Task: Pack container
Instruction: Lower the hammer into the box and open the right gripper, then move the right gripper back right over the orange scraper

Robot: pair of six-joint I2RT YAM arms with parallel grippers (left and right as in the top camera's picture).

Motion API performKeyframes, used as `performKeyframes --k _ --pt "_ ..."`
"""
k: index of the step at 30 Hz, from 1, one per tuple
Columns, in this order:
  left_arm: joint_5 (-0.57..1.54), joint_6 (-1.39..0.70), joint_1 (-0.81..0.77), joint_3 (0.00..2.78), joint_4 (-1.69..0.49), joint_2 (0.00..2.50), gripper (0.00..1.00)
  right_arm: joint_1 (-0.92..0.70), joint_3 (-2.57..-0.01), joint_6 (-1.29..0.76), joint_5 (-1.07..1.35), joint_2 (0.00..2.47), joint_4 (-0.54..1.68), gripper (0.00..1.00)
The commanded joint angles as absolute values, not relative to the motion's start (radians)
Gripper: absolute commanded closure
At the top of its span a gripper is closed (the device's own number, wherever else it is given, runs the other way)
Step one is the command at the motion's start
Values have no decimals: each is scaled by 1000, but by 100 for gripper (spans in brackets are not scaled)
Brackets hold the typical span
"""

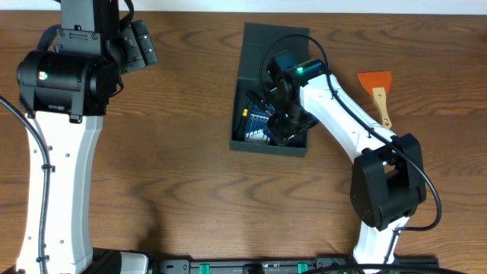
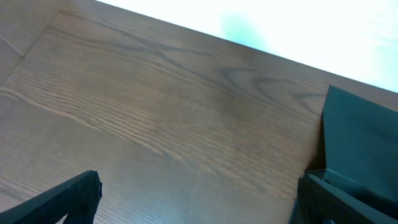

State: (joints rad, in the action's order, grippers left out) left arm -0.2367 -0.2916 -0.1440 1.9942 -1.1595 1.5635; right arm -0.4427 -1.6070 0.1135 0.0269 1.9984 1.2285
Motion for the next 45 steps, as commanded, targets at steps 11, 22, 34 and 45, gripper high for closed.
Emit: performKeyframes --k 11,22,34,45 --pt "-249 -293 -139 2000 -1163 1559 1 -447 -1601 109 35 2005 1222 33" --pt "-248 -293 -139 2000 -1163 1559 1 -447 -1601 110 35 2005 1227 22" --pt "-248 -293 -139 2000 -1163 1559 1 -444 -1650 89 32 2005 1219 22" --pt "-248 -293 -139 2000 -1163 1559 2 -303 -2100 -141 -163 2004 1446 17"
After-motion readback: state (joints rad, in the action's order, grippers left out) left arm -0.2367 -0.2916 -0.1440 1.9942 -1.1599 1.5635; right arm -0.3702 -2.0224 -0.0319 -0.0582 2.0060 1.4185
